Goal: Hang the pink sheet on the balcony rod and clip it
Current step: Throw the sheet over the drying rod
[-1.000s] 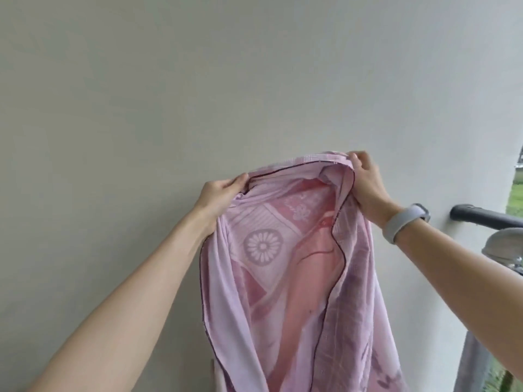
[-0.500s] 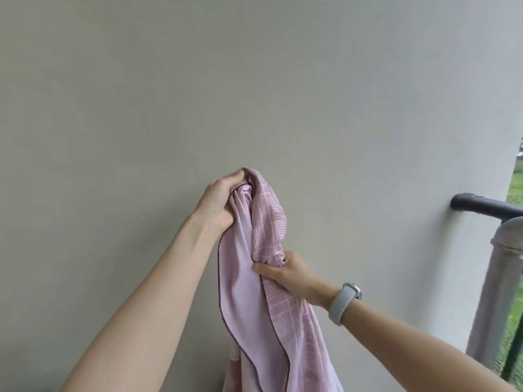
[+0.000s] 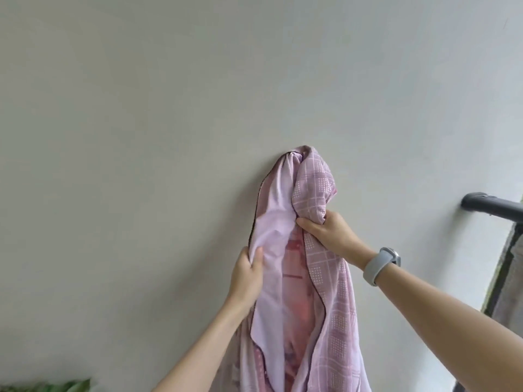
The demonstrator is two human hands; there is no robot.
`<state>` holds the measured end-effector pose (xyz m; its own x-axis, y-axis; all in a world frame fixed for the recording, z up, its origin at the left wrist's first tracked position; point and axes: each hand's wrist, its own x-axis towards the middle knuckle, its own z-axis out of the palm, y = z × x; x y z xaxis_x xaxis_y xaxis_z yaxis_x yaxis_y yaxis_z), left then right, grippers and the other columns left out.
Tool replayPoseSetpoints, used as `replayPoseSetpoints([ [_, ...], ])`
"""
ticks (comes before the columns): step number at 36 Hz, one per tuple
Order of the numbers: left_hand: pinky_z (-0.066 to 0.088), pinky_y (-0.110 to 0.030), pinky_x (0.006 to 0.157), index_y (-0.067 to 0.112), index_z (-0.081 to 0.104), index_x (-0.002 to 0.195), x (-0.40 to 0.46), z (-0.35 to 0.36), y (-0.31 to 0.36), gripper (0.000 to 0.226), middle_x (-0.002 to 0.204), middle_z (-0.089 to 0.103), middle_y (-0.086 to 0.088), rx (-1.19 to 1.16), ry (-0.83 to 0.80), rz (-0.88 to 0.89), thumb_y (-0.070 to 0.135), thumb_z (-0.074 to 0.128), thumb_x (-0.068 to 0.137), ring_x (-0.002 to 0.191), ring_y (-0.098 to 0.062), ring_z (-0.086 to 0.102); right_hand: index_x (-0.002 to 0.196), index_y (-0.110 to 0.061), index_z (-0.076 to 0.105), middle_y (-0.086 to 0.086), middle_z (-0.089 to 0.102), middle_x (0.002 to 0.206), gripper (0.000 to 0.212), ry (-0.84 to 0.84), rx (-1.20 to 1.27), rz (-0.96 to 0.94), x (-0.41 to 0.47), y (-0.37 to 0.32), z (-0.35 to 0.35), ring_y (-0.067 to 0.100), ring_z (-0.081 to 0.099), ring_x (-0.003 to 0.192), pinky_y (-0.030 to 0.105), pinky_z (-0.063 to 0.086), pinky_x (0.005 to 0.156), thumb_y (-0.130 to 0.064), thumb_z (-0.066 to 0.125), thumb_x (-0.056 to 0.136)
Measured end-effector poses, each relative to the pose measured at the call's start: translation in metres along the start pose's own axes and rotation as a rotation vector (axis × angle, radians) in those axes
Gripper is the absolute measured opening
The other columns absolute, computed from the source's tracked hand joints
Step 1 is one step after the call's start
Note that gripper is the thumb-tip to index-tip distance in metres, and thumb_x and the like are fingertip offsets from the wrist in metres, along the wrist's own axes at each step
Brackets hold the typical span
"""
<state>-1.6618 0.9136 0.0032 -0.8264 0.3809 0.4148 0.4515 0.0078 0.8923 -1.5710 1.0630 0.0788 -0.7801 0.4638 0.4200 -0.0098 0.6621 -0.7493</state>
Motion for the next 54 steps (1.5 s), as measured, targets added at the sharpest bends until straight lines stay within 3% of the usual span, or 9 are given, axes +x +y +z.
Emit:
replayPoseSetpoints([
  [5,0.034,-0.021,0.075,0.004,0.048,0.102,0.046,-0.031,0.012,0.015,0.104,0.057,-0.019,0.089,0.119,0.039,0.018,0.044,0.096,0.103,-0.029,0.056,0.126,-0.016,0.034,0.004,0.057,0.112,0.057,-0.003,-0.159,0.134,-0.003,0.032,-0.034,0.025,0.056,0.101,0.039,0.046,0.090,-0.035,0.065,0.081],
  [13,0.031,-0.026,0.057,0.023,0.043,0.076,0.106,-0.033,0.094,0.020,0.066,0.051,0.007,0.330,0.036,0.446,0.026,0.045,0.095,0.065,-0.020,0.050,0.108,-0.009,0.052,0.012,0.062,0.110,0.036,-0.073,-0.508,-0.043,0.056,-0.005,-0.084,0.028,0.058,0.099,0.029,0.042,0.081,-0.032,0.064,0.083],
  [16,0.024,-0.031,0.055,0.021,0.034,0.068,0.136,-0.025,0.146,0.030,0.057,0.045,0.001,0.399,0.127,0.531,0.026,0.045,0.095,0.061,-0.030,0.044,0.115,-0.002,0.039,0.014,0.055,0.105,0.047,0.156,-0.498,-0.087,0.084,-0.047,-0.133,0.031,0.054,0.096,0.032,0.038,0.075,-0.034,0.059,0.087],
  [20,0.026,-0.033,0.058,0.004,0.047,0.088,0.174,-0.006,0.241,0.023,0.083,0.062,-0.024,0.442,0.274,0.697,0.025,0.044,0.096,0.078,-0.041,0.055,0.115,-0.001,0.031,0.018,0.054,0.090,0.046,0.465,-0.556,-0.284,0.108,-0.110,-0.210,0.037,0.056,0.082,0.035,0.039,0.066,-0.035,0.051,0.091],
  [26,0.041,-0.041,0.068,0.005,0.043,0.103,0.188,0.031,0.364,0.033,0.097,0.061,-0.024,0.380,0.352,0.827,0.036,0.033,0.097,0.087,-0.042,0.056,0.113,-0.004,0.033,0.023,0.060,0.088,0.039,0.696,-0.752,-0.439,0.094,-0.181,-0.322,0.040,0.057,0.072,0.044,0.047,0.064,-0.037,0.042,0.094],
  [31,0.042,-0.040,0.077,0.020,0.030,0.128,0.161,0.077,0.417,0.043,0.120,0.056,-0.016,0.354,0.211,0.934,0.047,0.025,0.095,0.100,-0.040,0.055,0.107,-0.007,0.033,0.024,0.063,0.091,0.034,0.676,-0.938,-0.410,0.058,-0.182,-0.389,0.038,0.060,0.071,0.046,0.049,0.062,-0.039,0.037,0.095],
  [36,0.044,-0.041,0.074,0.022,0.036,0.122,0.123,0.130,0.424,0.036,0.110,0.055,-0.016,0.481,0.107,1.012,0.043,0.023,0.096,0.093,-0.039,0.055,0.101,-0.013,0.033,0.021,0.065,0.088,0.038,0.626,-1.143,-0.294,0.008,-0.158,-0.433,0.034,0.060,0.067,0.042,0.048,0.058,-0.050,0.025,0.093],
  [46,0.039,-0.039,0.064,0.013,0.038,0.119,0.013,0.145,0.498,0.037,0.107,0.051,-0.018,0.296,0.235,1.025,0.038,0.021,0.099,0.084,-0.037,0.056,0.106,-0.008,0.033,0.025,0.060,0.097,0.036,1.007,-1.281,-0.326,-0.119,-0.219,-0.501,0.038,0.058,0.068,0.039,0.045,0.057,-0.041,0.022,0.097],
  [54,0.039,-0.042,0.058,0.011,0.041,0.122,-0.093,0.095,0.540,0.040,0.106,0.050,-0.020,0.314,0.323,1.231,0.038,0.026,0.098,0.073,-0.042,0.056,0.102,-0.009,0.034,0.016,0.055,0.080,0.033,1.074,-1.090,-0.351,-0.242,-0.266,-0.501,0.031,0.050,0.063,0.040,0.044,0.060,-0.041,0.026,0.098],
])
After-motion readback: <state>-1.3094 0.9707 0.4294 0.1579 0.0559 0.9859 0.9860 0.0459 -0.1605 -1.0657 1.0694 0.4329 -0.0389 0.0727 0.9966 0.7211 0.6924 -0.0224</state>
